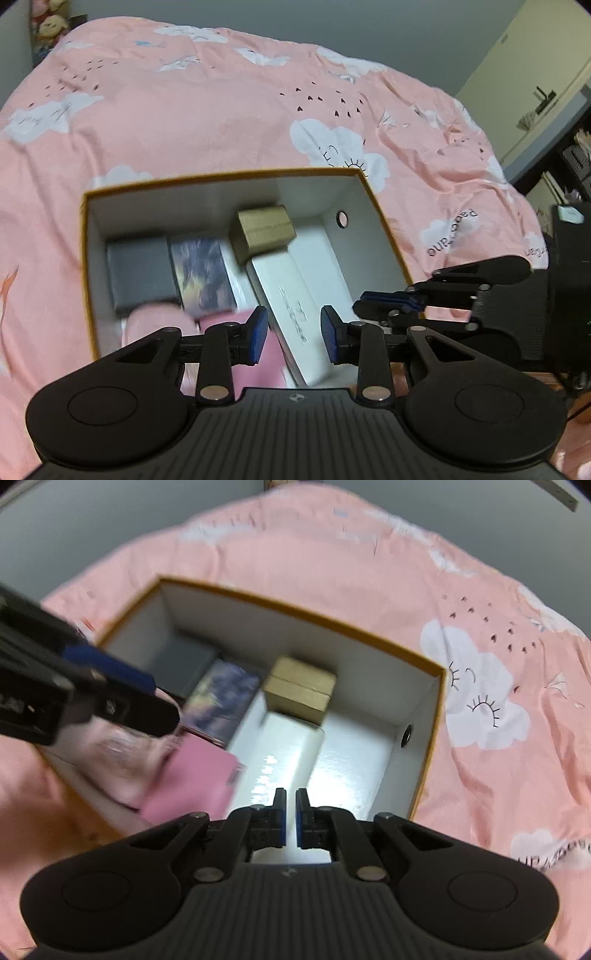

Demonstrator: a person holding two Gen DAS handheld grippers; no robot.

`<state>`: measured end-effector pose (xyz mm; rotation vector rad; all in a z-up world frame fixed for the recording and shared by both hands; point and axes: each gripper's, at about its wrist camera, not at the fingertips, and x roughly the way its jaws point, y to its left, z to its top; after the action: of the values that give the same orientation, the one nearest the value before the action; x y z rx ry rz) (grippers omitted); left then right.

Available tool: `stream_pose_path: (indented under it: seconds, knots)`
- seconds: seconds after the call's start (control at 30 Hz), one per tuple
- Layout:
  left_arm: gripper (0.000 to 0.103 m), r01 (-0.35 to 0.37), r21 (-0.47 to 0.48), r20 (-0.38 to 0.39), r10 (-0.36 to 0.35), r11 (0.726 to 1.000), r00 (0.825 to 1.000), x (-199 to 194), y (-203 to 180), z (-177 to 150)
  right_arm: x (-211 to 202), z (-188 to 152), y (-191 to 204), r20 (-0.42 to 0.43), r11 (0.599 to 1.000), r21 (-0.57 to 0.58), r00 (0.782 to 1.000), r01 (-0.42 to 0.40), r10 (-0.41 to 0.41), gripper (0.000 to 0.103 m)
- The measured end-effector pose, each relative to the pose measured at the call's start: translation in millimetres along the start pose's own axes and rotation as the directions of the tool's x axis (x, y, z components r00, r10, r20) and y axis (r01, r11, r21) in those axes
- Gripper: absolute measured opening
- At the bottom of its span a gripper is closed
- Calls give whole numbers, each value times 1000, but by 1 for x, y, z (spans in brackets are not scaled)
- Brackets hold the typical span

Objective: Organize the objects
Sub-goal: 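Open both tools to release the gold box and glasses case, then withdraw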

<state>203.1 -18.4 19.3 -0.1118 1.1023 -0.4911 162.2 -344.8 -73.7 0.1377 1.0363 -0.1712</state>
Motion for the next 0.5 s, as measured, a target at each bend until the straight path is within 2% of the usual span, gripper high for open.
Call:
stream_pose_path:
  seconds: [0.2,0.3,0.33,0.43,0.5]
  knots:
    - [37,22,-92,10,-21,996,1000,-25,-2,-45,-56,-31,20,125,999,0,991,-43,43,8]
    - [37,11,-140,-2,-12,990,1000,-25,-3,-67,-68,-50,29,175,998,-7,983,-56,57,20]
    - [38,8,-156,-11,-10,988,1000,-22,-3,-74,-62,-46,33,181,998,-8,982,-54,55,24]
    - [42,8,-213,-39,-17,977,999,-10,-2,-95,-61,-64,38,175,998,-2,983,-64,64,24]
    - [45,-20,-232,-59,7,973,998,0,-3,-108,-54,-75,40,165,998,10,984,-69,67,24]
